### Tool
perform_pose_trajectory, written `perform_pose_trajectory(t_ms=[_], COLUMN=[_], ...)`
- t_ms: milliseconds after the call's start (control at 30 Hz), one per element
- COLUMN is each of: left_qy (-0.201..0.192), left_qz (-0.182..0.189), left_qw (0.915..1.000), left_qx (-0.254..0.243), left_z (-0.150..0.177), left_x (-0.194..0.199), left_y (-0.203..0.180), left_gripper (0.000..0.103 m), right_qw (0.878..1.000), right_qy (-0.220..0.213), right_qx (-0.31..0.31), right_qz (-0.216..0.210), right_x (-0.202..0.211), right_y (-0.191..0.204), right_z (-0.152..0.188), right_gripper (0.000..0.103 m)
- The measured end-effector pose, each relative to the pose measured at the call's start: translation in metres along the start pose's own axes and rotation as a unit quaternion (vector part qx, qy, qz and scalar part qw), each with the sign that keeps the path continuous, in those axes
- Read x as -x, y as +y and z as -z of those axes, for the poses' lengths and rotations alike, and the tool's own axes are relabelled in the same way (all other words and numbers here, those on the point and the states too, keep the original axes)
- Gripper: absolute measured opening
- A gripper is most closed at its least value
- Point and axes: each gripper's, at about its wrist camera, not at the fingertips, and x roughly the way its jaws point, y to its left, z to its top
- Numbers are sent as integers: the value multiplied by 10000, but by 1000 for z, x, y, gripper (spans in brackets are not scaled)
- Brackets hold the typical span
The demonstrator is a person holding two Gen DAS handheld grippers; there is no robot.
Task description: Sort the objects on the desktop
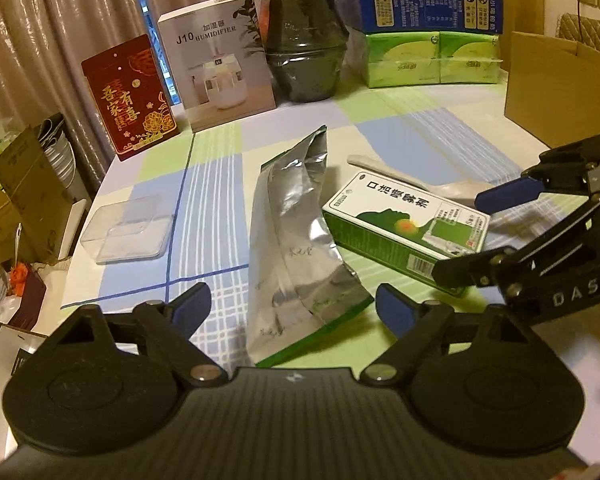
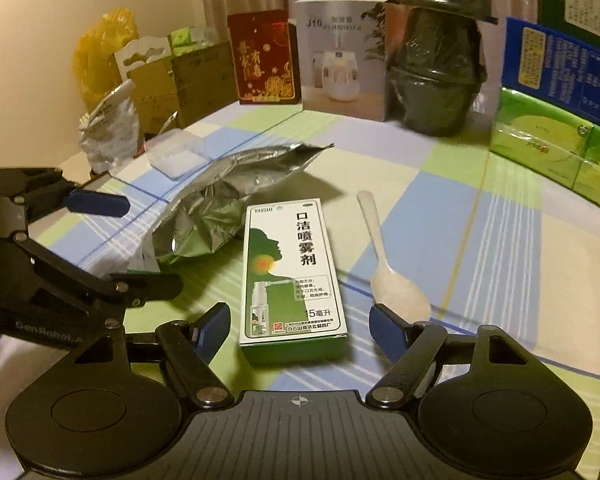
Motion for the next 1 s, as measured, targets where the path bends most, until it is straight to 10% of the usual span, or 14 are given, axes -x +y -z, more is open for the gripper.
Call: perform_pose_trajectory(t_ms=[200, 600, 1000], left_qy=[-89, 57, 696], left_qz=[18, -53, 216], left_qw=[9999, 9999, 9968], left_qx=[-44, 71, 313], left_z=[2, -2, 23], left_x=[-9, -2, 71], left_y=[2, -5, -62], left_gripper=[75, 44, 40], right_qw=[10000, 9990, 9935], right_qy=[89, 192, 416], right_qx=[12, -249, -651], right_qz=[-11, 320, 832], right_x=[-8, 10, 101], right_y=[-1, -2, 18], right_z=[-1, 4, 61], right_gripper=[56, 54, 53])
